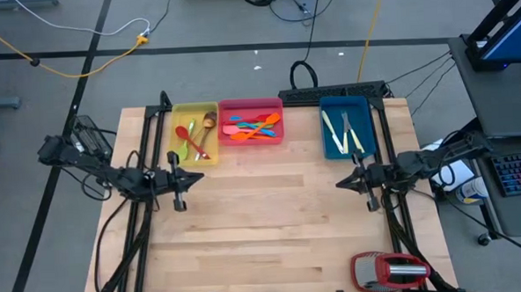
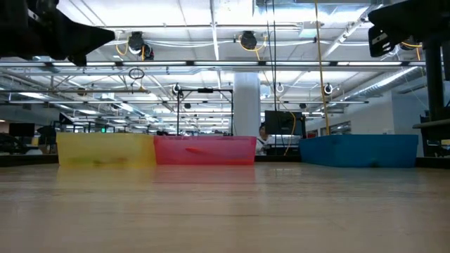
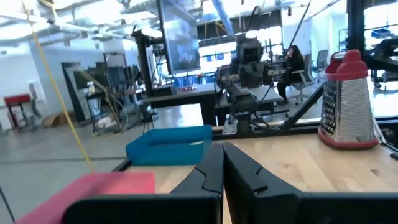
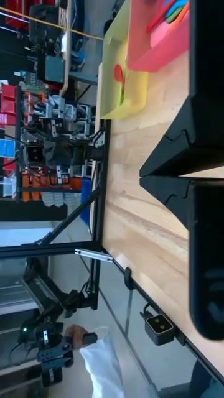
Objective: Pick & Place Kitchen Items
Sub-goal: Return to Home Position
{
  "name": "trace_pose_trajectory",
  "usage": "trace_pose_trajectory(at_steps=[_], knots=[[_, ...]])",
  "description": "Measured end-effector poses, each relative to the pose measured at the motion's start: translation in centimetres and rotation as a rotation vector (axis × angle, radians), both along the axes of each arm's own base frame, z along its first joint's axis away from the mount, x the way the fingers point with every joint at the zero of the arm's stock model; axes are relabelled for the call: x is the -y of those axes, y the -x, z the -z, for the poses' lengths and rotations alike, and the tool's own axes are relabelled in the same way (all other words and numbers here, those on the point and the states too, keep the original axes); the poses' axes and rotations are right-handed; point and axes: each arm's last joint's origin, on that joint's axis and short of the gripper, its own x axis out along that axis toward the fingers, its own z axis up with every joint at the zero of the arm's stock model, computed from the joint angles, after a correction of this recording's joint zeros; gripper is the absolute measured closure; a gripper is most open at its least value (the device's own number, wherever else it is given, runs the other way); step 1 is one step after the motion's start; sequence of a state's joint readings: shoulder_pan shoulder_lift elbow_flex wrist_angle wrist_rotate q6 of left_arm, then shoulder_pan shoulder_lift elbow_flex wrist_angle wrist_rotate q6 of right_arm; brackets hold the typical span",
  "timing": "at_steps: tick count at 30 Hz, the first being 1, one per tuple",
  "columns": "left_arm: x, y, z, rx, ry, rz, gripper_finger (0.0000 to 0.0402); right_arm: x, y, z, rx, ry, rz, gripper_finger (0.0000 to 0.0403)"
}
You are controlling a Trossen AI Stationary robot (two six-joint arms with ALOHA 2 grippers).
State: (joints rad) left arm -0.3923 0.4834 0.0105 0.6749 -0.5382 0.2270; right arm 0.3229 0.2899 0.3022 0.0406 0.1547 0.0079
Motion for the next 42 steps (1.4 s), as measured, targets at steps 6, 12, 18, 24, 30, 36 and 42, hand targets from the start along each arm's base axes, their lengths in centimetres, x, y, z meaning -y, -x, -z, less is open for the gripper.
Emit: trace_pose_trajectory(at_steps=[6,12,18,24,30,36,42], knots=[[0.0,0.1,-0.2,0.008,-0.074,0.01,0.04,0.3,0.8,1.2,0.045,0.005,0.0,0.0403],[0.0,0.0,0.0,-0.007,-0.121,0.076,0.04,0.5,1.4,2.2,0.073,0.031,0.0,0.0403],[-0.8,-0.2,0.0,-0.014,-0.132,0.044,0.04,0.6,1.7,3.2,0.069,0.037,-0.002,0.0403],[-1.4,-0.4,-0.1,-0.008,-0.189,0.008,0.04,0.6,2.0,3.3,0.066,0.034,-0.004,0.0403],[-1.9,-0.6,0.3,-0.04,-0.15,0.055,0.04,0.7,2.0,3.7,0.028,0.06,-0.004,0.0403],[-2.4,-0.7,0.6,-0.067,-0.12,0.035,0.04,0.5,1.8,4.4,0.013,0.066,-0.031,0.0403],[-2.9,-0.7,0.6,-0.065,-0.129,0.028,0.0399,0.5,1.8,4.6,0.014,0.068,-0.031,0.0403]])
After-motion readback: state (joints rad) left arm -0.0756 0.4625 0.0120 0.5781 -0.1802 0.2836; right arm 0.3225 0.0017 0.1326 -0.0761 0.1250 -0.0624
